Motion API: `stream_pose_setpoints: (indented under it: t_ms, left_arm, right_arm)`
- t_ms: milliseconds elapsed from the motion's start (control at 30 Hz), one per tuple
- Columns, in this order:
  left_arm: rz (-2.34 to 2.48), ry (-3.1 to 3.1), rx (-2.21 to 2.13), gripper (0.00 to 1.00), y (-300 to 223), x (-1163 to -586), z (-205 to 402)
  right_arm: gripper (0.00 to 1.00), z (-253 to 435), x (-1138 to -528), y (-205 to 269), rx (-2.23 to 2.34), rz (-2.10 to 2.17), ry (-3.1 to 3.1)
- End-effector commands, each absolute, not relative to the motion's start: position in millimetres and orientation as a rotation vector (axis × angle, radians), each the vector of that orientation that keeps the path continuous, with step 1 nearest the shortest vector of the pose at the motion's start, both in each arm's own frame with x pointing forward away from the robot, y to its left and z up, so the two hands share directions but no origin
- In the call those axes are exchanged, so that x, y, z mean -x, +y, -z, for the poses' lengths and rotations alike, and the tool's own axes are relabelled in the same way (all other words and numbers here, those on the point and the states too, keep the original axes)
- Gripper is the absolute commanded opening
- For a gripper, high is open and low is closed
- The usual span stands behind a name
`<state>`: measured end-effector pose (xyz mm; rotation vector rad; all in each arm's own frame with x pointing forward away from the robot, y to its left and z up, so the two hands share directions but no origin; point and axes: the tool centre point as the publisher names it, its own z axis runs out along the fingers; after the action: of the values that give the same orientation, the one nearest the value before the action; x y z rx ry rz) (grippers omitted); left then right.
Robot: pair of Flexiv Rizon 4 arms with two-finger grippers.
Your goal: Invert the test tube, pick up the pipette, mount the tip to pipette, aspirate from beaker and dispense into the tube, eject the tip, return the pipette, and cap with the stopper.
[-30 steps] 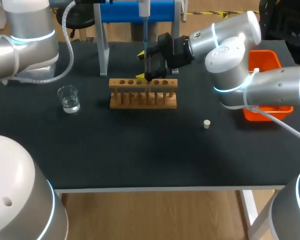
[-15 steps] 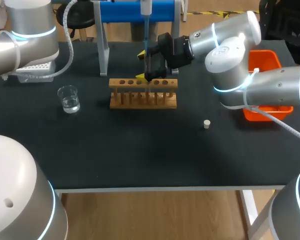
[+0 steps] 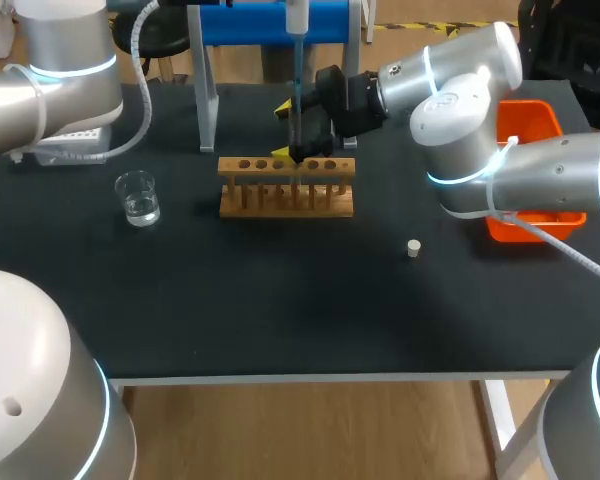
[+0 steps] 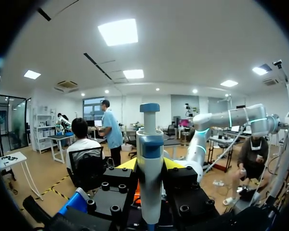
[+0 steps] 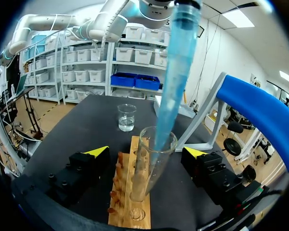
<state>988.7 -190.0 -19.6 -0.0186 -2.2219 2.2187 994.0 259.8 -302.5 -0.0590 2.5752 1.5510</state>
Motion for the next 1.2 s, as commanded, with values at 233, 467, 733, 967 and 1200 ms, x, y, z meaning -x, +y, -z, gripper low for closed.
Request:
stream_pose_setpoints:
  t_ms: [233, 467, 733, 967, 1200]
  left_arm:
    - [-2.203, -2.227, 0.008, 0.0, -185, -984, 21]
    - [-2.187, -2.262, -0.004, 0.0, -182, -984, 21]
    - [-2.209, -2.269, 0.028, 0.0, -180, -988, 24]
    - [-2.231, -2.24, 0.098, 0.0, -183, -994, 26]
    - [-2.225, -2.221, 0.112, 0.0, -187, -992, 28]
  right_arm:
    - [1.0, 303, -995, 260, 0.061, -1.551, 2.578]
    - [1.0, 303, -995, 260, 0.061, -1.551, 2.578]
    - [1.0, 303, -995, 260, 0.061, -1.551, 2.578]
    - [1.0, 303, -995, 260, 0.061, -1.551, 2.578]
    - [1.0, 303, -995, 260, 0.061, -1.551, 2.578]
